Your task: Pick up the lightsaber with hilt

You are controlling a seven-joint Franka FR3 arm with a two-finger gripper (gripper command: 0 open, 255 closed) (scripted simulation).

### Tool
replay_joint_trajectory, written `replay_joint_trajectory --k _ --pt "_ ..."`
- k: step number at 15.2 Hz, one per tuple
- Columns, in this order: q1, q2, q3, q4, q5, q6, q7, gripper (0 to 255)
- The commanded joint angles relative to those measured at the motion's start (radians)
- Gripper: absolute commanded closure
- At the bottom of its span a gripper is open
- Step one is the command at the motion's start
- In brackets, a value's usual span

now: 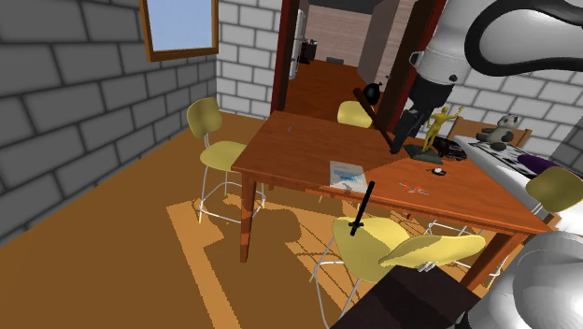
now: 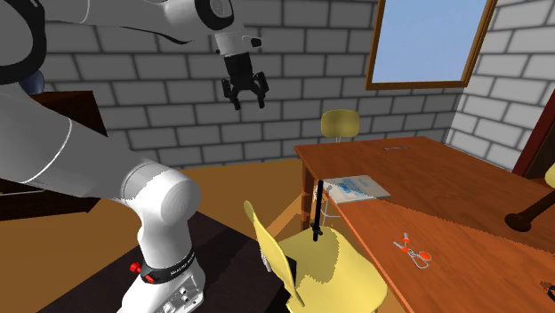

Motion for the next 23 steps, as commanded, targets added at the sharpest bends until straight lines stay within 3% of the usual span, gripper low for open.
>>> replay_joint_trajectory --k 1,8,15,23 --pt "0.0 0.0 0.0 0.0 0.0 0.0 0.0 0" --pt "-0.038 0.08 -0.128 -0.11 -0.036 0.217 -0.1 0" --pt "-0.065 0.239 -0.259 -0.15 -0.045 0.44 -0.212 0" --pt "-0.058 0.502 -0.411 -0.11 0.043 0.674 -0.391 0"
